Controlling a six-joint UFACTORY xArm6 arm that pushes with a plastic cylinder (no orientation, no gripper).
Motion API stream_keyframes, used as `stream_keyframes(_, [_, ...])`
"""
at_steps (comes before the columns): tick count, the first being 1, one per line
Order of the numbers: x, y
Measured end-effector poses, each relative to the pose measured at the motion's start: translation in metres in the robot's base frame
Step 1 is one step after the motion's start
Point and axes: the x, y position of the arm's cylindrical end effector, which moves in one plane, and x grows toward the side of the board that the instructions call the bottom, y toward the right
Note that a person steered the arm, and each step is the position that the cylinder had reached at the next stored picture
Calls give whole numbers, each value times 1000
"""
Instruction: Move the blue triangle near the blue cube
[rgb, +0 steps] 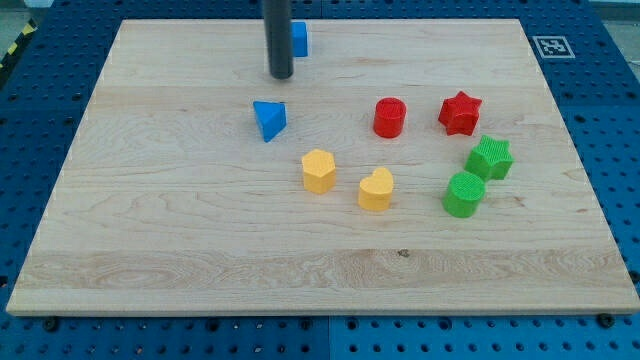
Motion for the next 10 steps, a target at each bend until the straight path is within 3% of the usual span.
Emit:
stream_keyframes(1, [34, -44])
stream_keyframes(2, [102, -52])
stream_keyframes(3, [122, -23])
stream_keyframes(5, [106, -16])
stream_keyframes(7, [103, 31])
stream_keyframes(10, [73, 28])
